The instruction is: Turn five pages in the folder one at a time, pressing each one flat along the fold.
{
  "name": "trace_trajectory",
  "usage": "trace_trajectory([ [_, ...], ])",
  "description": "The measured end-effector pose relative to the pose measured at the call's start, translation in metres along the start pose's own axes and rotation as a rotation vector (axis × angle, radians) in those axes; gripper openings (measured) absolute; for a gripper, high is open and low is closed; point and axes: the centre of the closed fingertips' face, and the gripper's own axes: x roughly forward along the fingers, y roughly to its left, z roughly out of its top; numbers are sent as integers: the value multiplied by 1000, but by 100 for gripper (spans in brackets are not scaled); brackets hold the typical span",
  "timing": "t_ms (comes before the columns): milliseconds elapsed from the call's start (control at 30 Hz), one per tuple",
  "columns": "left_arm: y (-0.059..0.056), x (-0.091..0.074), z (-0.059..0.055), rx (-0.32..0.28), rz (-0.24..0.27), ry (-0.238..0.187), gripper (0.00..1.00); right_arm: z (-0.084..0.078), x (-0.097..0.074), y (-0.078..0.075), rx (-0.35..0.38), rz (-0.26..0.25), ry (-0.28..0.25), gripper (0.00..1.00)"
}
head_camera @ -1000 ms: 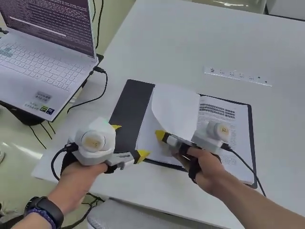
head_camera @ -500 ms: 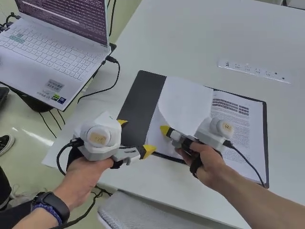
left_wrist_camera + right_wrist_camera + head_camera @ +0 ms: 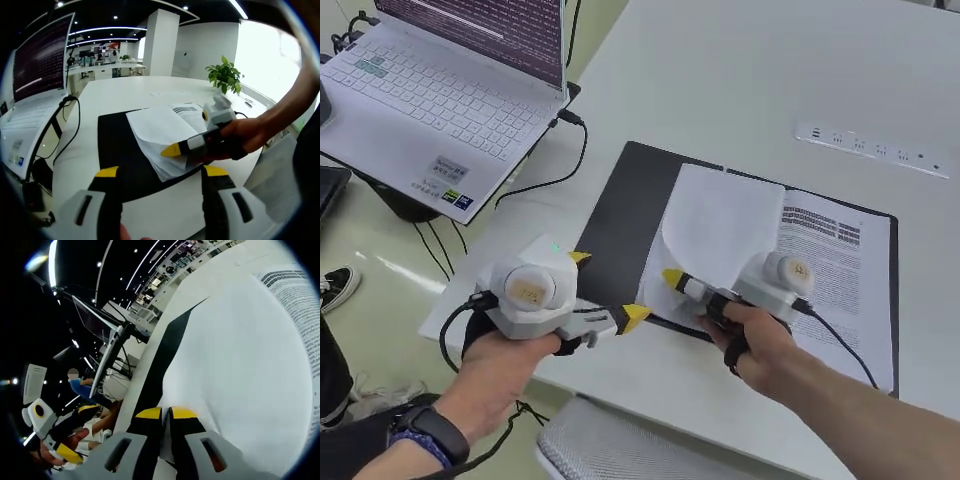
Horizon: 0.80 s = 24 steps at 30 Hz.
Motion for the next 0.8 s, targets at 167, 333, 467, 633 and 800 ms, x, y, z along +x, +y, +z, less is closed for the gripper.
trace_trajectory([
  [167,1,-2,-3,1,6,8,64,-3,1,5,-14,18,7,15],
  [333,0,-1,-7,-8,9,14,65,-5,-1,18,-20,76,-3,30],
  [467,-5,1,-9,-4,1,20,65,-13,-7,21,-53,90,15,30],
  [633,-8,6,-8,-1,-9,29,66,-19,-15,25,-42,115,33,31],
  [800,-10,6,-12,-25,-16,51,62,-32,-30,34,-76,165,81,39],
])
